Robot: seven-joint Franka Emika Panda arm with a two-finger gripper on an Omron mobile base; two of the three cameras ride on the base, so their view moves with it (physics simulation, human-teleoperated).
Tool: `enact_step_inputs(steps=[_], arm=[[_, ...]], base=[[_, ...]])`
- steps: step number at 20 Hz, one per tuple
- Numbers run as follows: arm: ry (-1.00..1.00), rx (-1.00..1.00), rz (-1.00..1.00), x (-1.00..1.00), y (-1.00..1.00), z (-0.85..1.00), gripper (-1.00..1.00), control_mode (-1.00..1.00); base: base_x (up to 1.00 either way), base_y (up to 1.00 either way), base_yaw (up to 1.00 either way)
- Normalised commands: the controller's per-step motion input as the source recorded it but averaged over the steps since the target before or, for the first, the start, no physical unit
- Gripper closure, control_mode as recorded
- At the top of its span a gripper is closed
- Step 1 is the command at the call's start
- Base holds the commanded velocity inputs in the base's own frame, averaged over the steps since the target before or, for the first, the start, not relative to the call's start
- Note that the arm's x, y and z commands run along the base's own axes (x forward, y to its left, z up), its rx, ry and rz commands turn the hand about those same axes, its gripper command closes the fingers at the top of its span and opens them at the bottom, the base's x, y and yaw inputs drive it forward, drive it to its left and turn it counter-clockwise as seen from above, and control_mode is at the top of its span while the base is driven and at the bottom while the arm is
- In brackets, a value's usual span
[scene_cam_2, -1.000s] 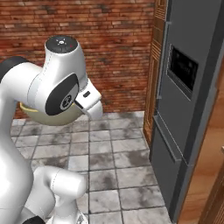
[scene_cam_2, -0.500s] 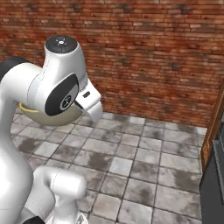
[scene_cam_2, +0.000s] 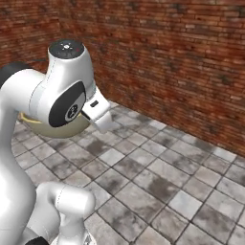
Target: Take the smaller bowl and place it next to the appetizer plate on the dining counter , and place the larger bowl next to the plate with cooked food.
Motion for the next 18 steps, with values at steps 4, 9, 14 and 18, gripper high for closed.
enact_step_inputs(steps=[4, 9, 14, 18], arm=[[0.00, 0.00, 0.00, 0.00, 0.00, 0.00, 1.00, 1.00], [0.00, 0.00, 0.00, 0.00, 0.00, 0.00, 1.00, 1.00], [0.00, 0.00, 0.00, 0.00, 0.00, 0.00, 1.00, 1.00], [0.00, 0.00, 0.00, 0.00, 0.00, 0.00, 1.00, 1.00]], base=[[0.29, -0.02, 0.72], [0.29, -0.08, 0.70], [0.28, -0.15, 0.69], [0.34, -0.23, 0.68]])
